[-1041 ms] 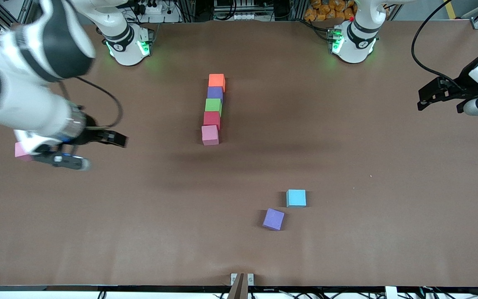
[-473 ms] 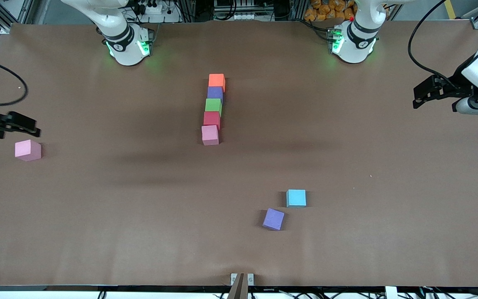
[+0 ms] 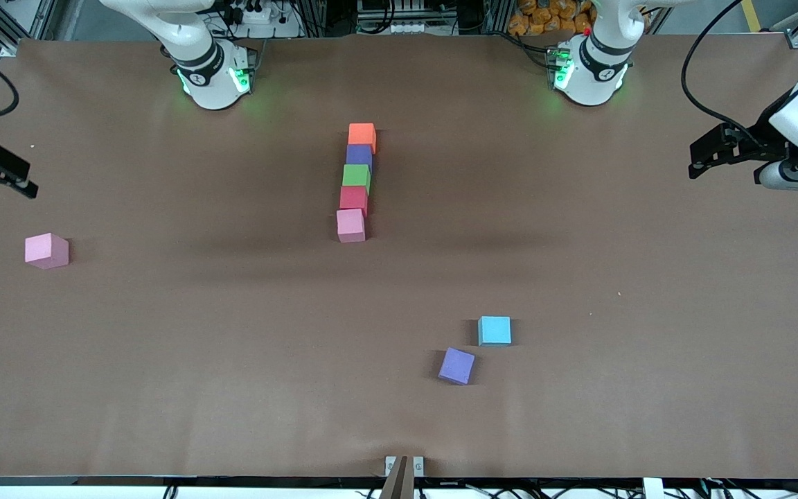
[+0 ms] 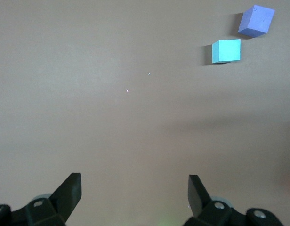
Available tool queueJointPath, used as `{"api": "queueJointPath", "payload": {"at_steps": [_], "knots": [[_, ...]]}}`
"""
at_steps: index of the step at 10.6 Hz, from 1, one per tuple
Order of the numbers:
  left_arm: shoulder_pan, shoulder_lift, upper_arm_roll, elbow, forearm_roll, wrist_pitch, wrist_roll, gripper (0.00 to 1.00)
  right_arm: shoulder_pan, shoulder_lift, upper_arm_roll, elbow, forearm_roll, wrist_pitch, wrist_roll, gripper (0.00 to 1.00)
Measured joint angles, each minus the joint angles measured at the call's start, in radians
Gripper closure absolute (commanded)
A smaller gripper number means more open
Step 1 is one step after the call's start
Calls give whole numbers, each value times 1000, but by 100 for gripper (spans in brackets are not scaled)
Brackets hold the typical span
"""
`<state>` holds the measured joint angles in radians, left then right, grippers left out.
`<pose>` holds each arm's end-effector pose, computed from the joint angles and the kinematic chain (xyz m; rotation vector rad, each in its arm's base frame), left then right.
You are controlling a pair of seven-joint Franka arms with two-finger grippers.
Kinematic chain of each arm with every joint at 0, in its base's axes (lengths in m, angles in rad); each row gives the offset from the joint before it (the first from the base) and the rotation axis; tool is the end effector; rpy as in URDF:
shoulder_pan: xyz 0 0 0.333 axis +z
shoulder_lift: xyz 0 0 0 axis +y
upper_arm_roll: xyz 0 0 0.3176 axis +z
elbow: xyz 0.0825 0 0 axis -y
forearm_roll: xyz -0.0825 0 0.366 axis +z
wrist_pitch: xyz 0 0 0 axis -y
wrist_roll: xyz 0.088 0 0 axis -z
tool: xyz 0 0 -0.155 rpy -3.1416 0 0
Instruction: Arrange blocks into number 1
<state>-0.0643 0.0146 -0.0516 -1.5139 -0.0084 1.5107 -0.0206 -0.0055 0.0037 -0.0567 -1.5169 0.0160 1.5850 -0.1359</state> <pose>0.5308 -0.0630 0.5907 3.1300 -0.1499 -0.0288 0.5420 -0.0312 0.6021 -3.1284 -0.1158 -0.1028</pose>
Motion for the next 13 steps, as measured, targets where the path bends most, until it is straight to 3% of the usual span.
{"api": "queueJointPath", "payload": {"at_steps": [6, 13], "knots": [[2, 0, -3, 0, 0, -2, 0, 0, -14, -6, 5, -23, -1, 16, -1, 0], [3, 0, -3, 0, 0, -2, 0, 0, -86, -6, 74, -23, -2, 14, -1, 0]]}}
